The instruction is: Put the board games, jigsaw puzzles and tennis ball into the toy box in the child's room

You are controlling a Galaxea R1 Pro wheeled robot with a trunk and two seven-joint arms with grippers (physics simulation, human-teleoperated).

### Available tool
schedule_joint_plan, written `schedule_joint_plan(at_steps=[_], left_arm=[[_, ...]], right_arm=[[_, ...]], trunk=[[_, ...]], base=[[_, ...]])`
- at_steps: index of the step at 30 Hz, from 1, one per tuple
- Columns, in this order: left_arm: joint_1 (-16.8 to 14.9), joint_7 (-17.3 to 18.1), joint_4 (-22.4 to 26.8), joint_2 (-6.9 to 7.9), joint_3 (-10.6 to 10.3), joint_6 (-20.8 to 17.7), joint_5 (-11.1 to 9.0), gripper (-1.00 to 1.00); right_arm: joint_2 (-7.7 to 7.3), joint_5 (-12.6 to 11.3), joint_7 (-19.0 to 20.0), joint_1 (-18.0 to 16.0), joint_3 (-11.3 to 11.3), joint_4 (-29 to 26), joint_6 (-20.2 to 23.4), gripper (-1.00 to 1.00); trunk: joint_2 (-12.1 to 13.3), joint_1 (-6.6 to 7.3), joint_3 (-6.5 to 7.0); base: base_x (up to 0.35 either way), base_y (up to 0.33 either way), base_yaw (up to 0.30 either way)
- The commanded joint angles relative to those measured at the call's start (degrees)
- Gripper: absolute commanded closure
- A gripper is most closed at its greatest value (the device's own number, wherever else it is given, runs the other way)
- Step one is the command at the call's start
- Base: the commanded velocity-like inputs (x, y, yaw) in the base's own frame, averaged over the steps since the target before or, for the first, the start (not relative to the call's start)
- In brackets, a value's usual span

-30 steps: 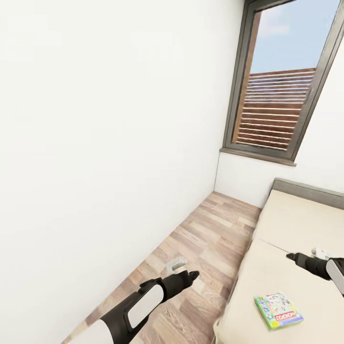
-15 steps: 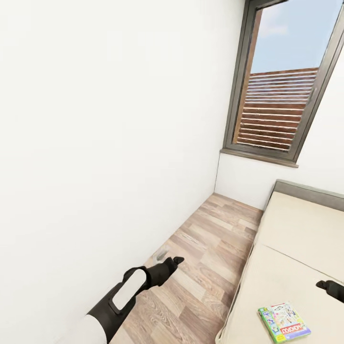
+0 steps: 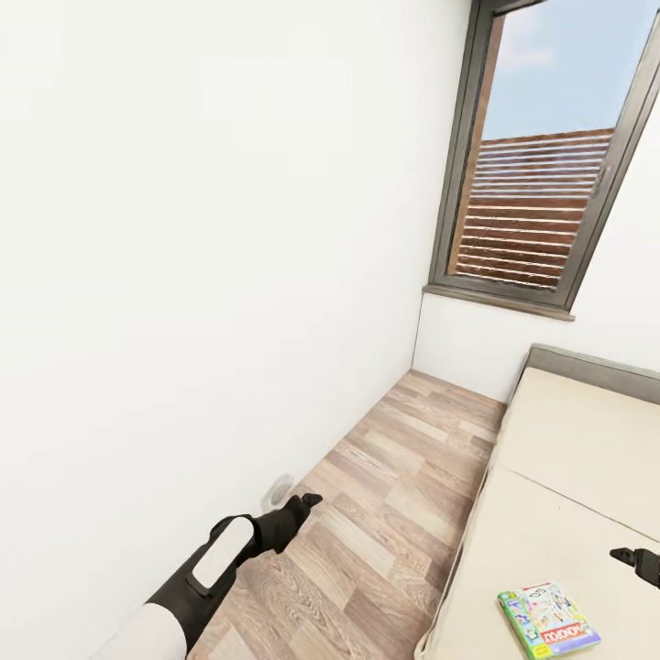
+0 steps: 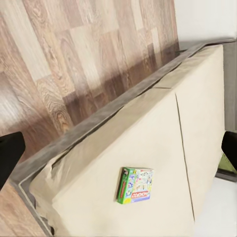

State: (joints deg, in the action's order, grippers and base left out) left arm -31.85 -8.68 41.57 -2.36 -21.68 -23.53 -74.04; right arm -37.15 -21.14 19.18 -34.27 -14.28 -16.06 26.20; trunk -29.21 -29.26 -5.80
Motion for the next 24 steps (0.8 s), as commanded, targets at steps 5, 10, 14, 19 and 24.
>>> schedule_joint_plan(at_steps=[5,10,14,19,24], left_arm=[[0.01,-0.36,-0.14,-0.26,0.89,0.01,-0.19,-1.0],[0.03,-0.38,-0.11,-0.46,-0.47,0.11,2.0,-1.0],[0.03,-0.29,-0.09,-1.17,-1.05,0.79,2.93,-1.0],[0.03,-0.21,-0.09,-1.44,-1.22,1.05,3.14,-1.0],[0.03,-0.55,-0.09,-1.51,-1.19,1.19,3.26,-1.0]], right_arm=[[0.65,0.07,0.16,0.3,-0.3,0.1,-1.27,-1.0],[1.22,0.13,0.34,0.53,-0.26,0.74,-4.31,-1.0],[1.59,0.05,0.35,0.59,-0.18,1.38,-4.78,-1.0],[1.84,-0.01,0.43,0.6,-0.21,1.61,-4.7,-1.0],[2.22,-0.05,0.36,0.61,-0.18,2.1,-4.66,-1.0]], trunk=[[-2.14,-1.13,-1.02],[-4.14,-2.23,-1.92],[-5.74,-3.11,-2.64],[-7.75,-4.21,-3.53],[-9.76,-5.31,-4.43]], base=[[0.0,0.0,0.0],[0.0,0.0,0.0],[0.0,0.0,0.0],[0.0,0.0,0.0],[0.0,0.0,0.0]])
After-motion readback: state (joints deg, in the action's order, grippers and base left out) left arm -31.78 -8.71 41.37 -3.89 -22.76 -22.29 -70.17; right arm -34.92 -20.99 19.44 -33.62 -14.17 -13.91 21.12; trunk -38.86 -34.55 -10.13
